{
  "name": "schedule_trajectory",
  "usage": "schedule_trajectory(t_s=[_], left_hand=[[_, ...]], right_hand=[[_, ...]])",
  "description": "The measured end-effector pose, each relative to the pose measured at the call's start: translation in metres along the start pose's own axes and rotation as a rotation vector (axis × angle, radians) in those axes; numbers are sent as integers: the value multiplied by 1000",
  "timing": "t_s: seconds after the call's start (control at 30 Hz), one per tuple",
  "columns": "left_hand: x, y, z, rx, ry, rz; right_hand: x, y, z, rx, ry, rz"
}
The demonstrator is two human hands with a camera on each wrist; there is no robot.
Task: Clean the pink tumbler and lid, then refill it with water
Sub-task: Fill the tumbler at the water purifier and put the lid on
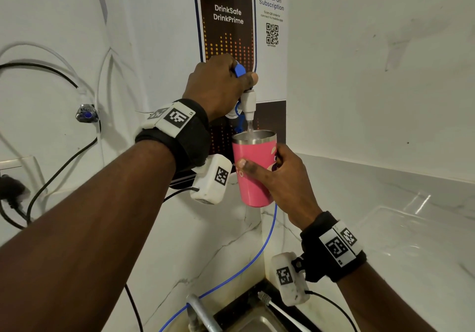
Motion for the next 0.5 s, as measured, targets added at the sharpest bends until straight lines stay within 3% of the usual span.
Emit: schedule_trajectory(t_s=[0.5], left_hand=[[5, 5, -10, -33, 21, -74]], right_hand=[[0, 4, 1, -13, -3, -15]])
Point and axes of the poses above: each hand's wrist, its own z-axis towards the middle knuckle, its own x-axis out of the back of the hand, y = z × x, the point moved 6 cm from there along z, towards the middle knuckle
